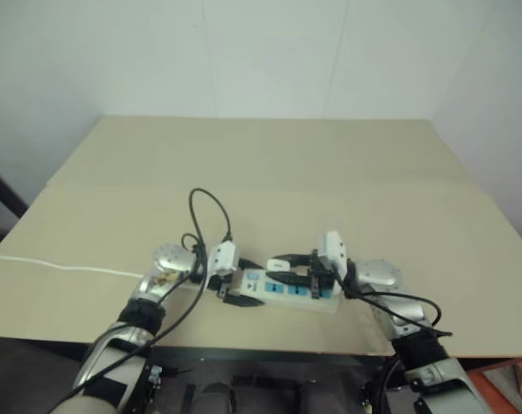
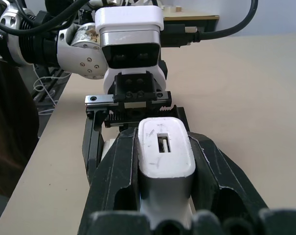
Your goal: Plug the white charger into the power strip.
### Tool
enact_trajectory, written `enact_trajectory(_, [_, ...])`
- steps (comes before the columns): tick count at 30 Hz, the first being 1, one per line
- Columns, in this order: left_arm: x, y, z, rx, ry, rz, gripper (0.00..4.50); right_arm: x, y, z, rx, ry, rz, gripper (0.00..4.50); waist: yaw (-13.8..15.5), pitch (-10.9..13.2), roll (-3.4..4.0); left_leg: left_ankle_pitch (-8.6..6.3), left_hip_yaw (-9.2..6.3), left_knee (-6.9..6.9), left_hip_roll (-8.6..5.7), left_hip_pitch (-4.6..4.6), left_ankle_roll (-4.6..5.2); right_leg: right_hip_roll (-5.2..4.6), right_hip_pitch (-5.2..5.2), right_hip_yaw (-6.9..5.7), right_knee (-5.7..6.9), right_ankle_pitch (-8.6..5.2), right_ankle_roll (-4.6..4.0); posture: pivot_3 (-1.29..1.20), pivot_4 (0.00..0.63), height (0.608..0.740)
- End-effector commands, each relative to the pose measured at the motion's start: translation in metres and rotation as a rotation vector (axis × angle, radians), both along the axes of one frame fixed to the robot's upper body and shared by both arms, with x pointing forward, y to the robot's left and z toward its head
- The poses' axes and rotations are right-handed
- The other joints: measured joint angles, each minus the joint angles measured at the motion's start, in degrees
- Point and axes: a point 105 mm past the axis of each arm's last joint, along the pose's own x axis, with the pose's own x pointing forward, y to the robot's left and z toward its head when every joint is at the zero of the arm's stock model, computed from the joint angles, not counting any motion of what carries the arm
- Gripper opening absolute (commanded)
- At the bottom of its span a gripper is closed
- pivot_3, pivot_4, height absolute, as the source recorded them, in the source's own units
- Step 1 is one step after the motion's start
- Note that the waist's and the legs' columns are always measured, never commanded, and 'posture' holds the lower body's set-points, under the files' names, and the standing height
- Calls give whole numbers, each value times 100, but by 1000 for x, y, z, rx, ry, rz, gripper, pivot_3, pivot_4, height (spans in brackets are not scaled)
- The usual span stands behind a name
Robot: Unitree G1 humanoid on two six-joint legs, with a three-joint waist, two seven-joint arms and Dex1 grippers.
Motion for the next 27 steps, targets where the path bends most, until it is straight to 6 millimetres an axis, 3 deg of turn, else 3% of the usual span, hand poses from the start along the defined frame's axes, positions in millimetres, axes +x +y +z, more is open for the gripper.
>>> enact_trajectory(1, [-8,10,-19,66,69,-1,3331,6,-37,-31,-140,98,-102,1151,4,0,0,0,0,0,0,2,0,0,3,0,-1,0,0,0,150,740])
enact_trajectory(13, [-7,8,-20,57,66,9,3331,3,-3,-37,-240,121,16,1151,-22,-1,0,0,0,0,2,18,0,1,11,-2,0,-1,1,0,150,740])
enact_trajectory(27, [-6,7,-21,51,66,21,3331,2,-8,-38,-217,160,-35,1151,-36,-8,0,0,4,-4,4,37,0,4,22,5,1,-4,1,0,150,740])
